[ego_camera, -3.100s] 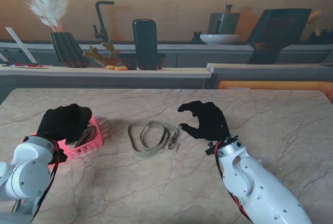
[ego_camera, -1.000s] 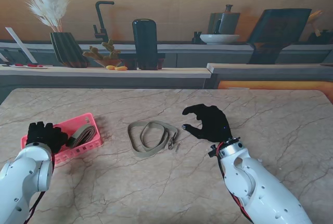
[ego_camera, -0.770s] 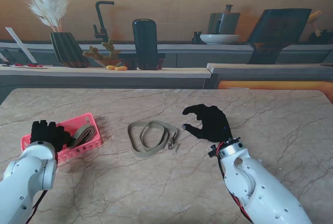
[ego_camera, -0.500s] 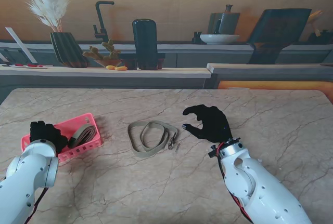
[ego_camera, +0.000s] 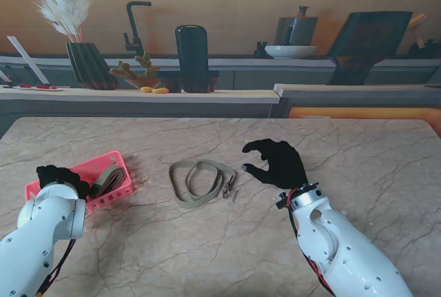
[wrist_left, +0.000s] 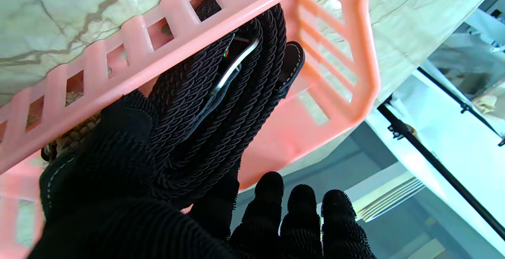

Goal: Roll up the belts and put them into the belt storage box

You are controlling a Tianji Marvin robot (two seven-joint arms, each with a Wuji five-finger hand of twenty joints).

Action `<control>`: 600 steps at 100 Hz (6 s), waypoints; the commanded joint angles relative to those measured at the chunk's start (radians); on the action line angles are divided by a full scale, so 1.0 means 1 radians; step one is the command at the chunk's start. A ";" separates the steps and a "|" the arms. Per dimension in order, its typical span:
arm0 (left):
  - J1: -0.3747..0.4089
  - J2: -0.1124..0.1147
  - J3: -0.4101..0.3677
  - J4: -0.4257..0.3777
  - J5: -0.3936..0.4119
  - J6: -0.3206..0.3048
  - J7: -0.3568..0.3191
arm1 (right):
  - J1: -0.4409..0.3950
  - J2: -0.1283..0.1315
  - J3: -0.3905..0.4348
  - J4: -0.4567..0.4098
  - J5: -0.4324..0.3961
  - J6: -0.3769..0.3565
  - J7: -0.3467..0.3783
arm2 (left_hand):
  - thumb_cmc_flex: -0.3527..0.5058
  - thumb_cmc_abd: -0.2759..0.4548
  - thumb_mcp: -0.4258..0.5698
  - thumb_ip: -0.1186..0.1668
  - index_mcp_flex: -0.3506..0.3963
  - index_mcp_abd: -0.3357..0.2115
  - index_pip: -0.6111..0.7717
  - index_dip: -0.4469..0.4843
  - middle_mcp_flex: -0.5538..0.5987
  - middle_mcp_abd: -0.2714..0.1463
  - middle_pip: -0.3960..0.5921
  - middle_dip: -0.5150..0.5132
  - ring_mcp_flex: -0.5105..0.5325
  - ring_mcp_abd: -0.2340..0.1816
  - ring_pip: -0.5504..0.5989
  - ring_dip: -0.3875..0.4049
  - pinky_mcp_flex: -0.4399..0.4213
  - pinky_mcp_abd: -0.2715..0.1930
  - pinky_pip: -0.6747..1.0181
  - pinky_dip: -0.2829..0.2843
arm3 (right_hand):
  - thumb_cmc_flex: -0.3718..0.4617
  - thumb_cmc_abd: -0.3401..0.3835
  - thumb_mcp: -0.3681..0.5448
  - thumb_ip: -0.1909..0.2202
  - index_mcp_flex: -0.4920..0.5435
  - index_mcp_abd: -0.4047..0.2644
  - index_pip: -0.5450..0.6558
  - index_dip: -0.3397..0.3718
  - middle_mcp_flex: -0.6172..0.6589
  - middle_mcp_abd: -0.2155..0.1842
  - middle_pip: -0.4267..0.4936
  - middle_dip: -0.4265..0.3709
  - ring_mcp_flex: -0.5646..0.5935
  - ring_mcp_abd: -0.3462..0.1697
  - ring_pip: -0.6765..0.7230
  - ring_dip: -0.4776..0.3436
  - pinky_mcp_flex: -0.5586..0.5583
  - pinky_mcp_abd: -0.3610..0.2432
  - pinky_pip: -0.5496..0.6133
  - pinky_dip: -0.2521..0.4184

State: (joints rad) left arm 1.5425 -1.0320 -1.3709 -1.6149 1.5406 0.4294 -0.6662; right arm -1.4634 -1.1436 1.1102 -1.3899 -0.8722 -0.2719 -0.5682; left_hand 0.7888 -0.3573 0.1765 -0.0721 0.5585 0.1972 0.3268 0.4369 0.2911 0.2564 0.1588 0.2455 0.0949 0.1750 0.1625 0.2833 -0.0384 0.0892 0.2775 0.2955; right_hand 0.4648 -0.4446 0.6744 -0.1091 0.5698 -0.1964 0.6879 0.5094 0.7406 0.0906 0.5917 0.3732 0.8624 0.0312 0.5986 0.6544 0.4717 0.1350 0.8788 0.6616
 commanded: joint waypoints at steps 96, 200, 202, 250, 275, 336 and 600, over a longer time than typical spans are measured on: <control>0.068 -0.010 -0.008 -0.038 0.054 -0.085 0.242 | -0.004 -0.009 0.004 0.006 0.006 -0.006 -0.018 | 0.145 -0.091 0.225 -0.015 -0.018 -0.200 0.344 0.248 0.244 -0.040 0.312 0.452 0.243 0.116 0.385 0.428 0.062 0.160 0.650 0.407 | 0.055 0.049 -0.031 0.023 -0.022 -0.023 0.081 -0.050 0.014 -0.001 -0.006 0.007 -0.012 -0.002 0.027 0.008 -0.013 0.015 -0.020 0.023; 0.156 -0.025 -0.012 -0.124 -0.259 -0.137 0.614 | -0.016 -0.007 0.015 0.002 -0.003 -0.007 -0.025 | 0.037 0.026 0.132 0.029 -0.096 -0.058 0.116 0.034 0.167 -0.023 0.167 0.203 0.191 0.114 0.256 0.253 0.040 0.173 0.596 0.263 | 0.058 0.042 -0.036 0.028 -0.019 -0.023 0.080 -0.054 0.023 -0.001 -0.004 0.009 -0.009 -0.001 0.030 0.011 -0.016 0.020 -0.019 0.025; 0.160 -0.027 -0.012 -0.128 -0.295 -0.153 0.629 | -0.016 -0.007 0.015 0.002 -0.004 -0.007 -0.025 | 0.035 0.026 0.134 0.028 -0.094 -0.061 0.115 0.033 0.172 -0.024 0.165 0.198 0.197 0.112 0.254 0.250 0.048 0.169 0.586 0.254 | 0.060 0.039 -0.035 0.028 -0.019 -0.023 0.081 -0.054 0.024 -0.001 -0.004 0.009 -0.009 0.000 0.030 0.011 -0.015 0.020 -0.019 0.025; 0.152 -0.111 0.117 -0.151 -1.156 -0.439 0.752 | -0.059 -0.004 0.057 -0.053 0.083 -0.069 0.113 | -0.024 0.012 0.124 0.016 -0.059 -0.096 0.074 0.007 0.237 -0.044 0.102 0.131 0.262 0.080 0.178 0.164 0.109 0.133 0.479 0.113 | 0.017 -0.209 0.192 0.043 -0.086 0.057 -0.048 0.035 -0.038 0.003 -0.047 -0.005 -0.036 -0.009 -0.130 -0.070 -0.014 0.002 -0.092 -0.023; 0.155 -0.128 0.169 -0.154 -1.356 -0.486 0.735 | -0.060 0.012 0.063 -0.071 0.100 -0.096 0.221 | -0.010 0.008 0.117 0.016 -0.004 -0.101 0.060 0.007 0.301 -0.039 0.082 0.124 0.320 0.093 0.171 0.159 0.156 0.150 0.488 0.105 | 0.075 -0.201 0.208 0.044 -0.117 0.013 -0.065 0.041 -0.074 -0.006 -0.075 -0.015 -0.077 -0.010 -0.186 -0.088 -0.047 0.009 -0.132 -0.048; 0.144 -0.137 0.165 -0.144 -1.349 -0.455 0.770 | 0.221 0.089 -0.120 0.050 -0.089 -0.044 0.511 | 0.001 0.024 0.080 0.017 0.023 -0.111 0.049 0.022 0.336 -0.040 0.074 0.139 0.339 0.107 0.180 0.176 0.166 0.167 0.495 0.103 | 0.010 -0.206 0.012 0.039 -0.253 0.159 -0.230 -0.014 -0.254 0.052 -0.151 -0.013 -0.257 0.047 -0.212 -0.105 -0.154 0.045 -0.146 0.018; 0.123 -0.148 0.181 -0.121 -1.411 -0.427 0.776 | 0.530 0.027 -0.484 0.407 -0.077 0.123 0.217 | 0.073 0.113 -0.073 0.027 0.067 -0.118 0.065 0.042 0.390 -0.034 0.087 0.162 0.372 0.119 0.210 0.204 0.169 0.193 0.529 0.118 | 0.314 0.011 0.107 -0.071 0.142 -0.069 0.360 -0.041 0.282 -0.006 0.245 0.080 -0.064 0.033 0.228 0.021 -0.141 0.109 0.124 -0.112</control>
State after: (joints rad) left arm 1.6643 -1.1788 -1.1961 -1.7385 0.1290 0.0043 0.1204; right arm -0.9246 -1.1390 0.6102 -0.9618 -0.9357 -0.1418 -0.3338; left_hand 0.8421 -0.2869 0.1386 -0.0394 0.6036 0.1128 0.4069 0.4646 0.6630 0.2268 0.2544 0.4027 0.4571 0.2889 0.3626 0.4788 0.1301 0.2752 0.7812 0.4119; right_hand 0.7093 -0.5397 0.7460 -0.1774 0.6680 -0.1876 0.9163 0.4178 1.0331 0.0580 0.8106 0.4454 0.8164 0.0718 0.7962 0.6637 0.3455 0.2191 0.9689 0.5667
